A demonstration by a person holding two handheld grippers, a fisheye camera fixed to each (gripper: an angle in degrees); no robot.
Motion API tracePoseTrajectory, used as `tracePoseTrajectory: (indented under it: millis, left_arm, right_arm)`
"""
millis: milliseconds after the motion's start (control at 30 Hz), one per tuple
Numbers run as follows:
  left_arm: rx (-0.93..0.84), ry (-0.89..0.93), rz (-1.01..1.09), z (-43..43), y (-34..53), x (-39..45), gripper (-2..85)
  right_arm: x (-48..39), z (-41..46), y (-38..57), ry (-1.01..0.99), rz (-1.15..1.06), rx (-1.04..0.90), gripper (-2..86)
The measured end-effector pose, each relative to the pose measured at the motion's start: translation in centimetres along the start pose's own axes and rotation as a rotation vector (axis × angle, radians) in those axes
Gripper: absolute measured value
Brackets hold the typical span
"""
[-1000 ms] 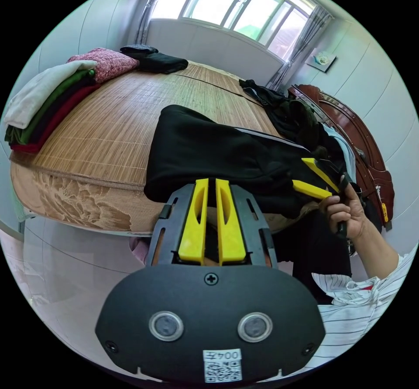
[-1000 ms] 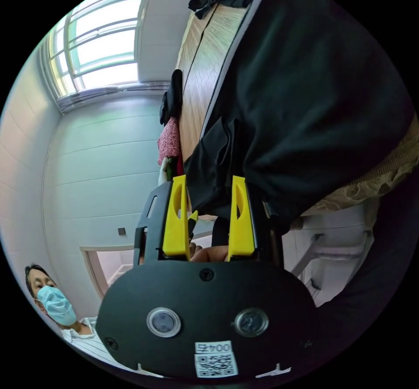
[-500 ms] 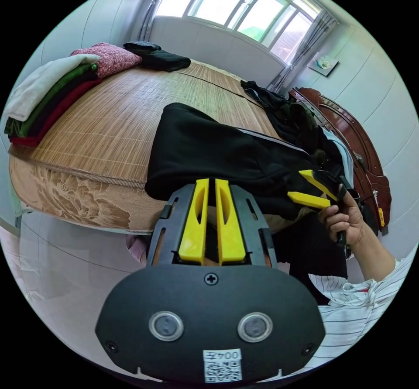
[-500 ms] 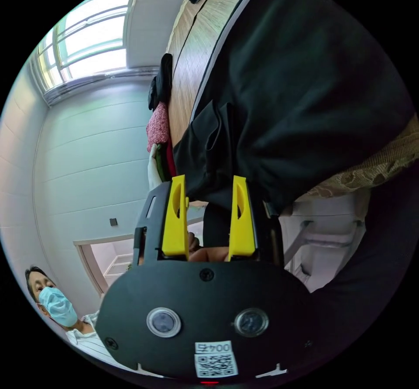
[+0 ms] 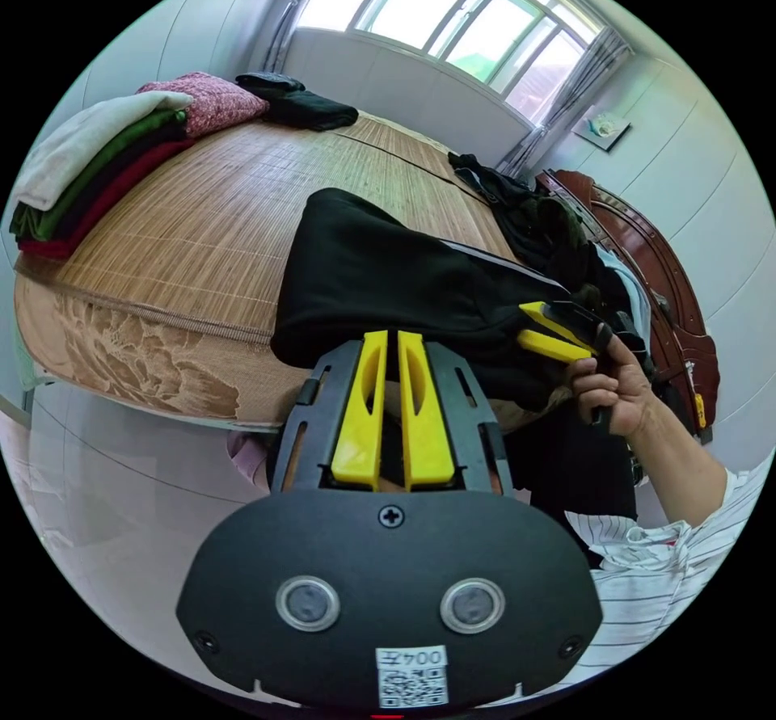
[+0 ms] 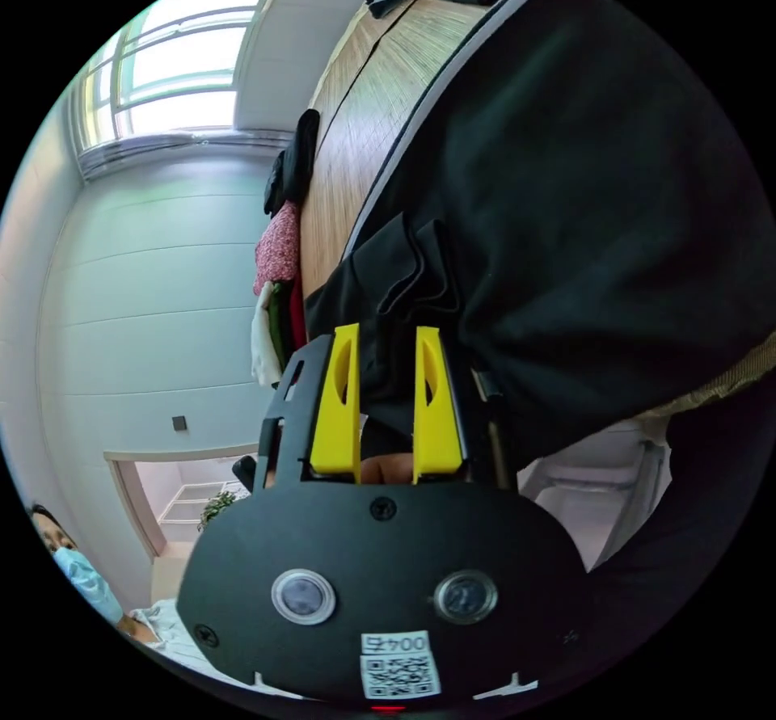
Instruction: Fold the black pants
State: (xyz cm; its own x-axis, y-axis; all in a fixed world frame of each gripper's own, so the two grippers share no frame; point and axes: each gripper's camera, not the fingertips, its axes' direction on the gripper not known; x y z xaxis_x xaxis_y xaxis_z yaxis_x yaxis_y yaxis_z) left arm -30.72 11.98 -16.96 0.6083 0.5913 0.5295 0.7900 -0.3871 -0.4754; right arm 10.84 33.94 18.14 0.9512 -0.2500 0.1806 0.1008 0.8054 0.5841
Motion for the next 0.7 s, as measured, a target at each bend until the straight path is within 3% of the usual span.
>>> tracePoseTrajectory:
  millis: [200, 367, 433, 600, 700]
  left_arm:
    - [0.082, -0.086, 0.065, -2.1, -2.3, 2.3, 1.1]
    - [0.15, -0.114, 0.075, -3.1, -6.8, 3.6, 0.4]
    - [0.126, -0.12, 0.084, -2.1, -7.7, 4.1, 0.4]
    - [-0.088, -0.225, 0.163, 3.6, -7.3, 5.2, 0.3]
    - [-0.072, -0.201, 0.141, 2.9, -7.4, 5.3, 0.3]
  right_arm:
    - [-4.7, 3.1, -0.5, 0.148, -0.083, -0.001, 5.9]
    - [-16.2, 1.7, 2.9, 0.286, -0.547, 0.099, 5.0]
    - [-16.9, 1.1, 4.5, 0.307, -0.643, 0.136, 4.9]
    - [-7.0, 4.2, 3.7, 0.319, -0.427, 0.012, 5.9]
    - [-5.0, 3.1, 6.3, 0.269, -0.415, 0.129, 6.4]
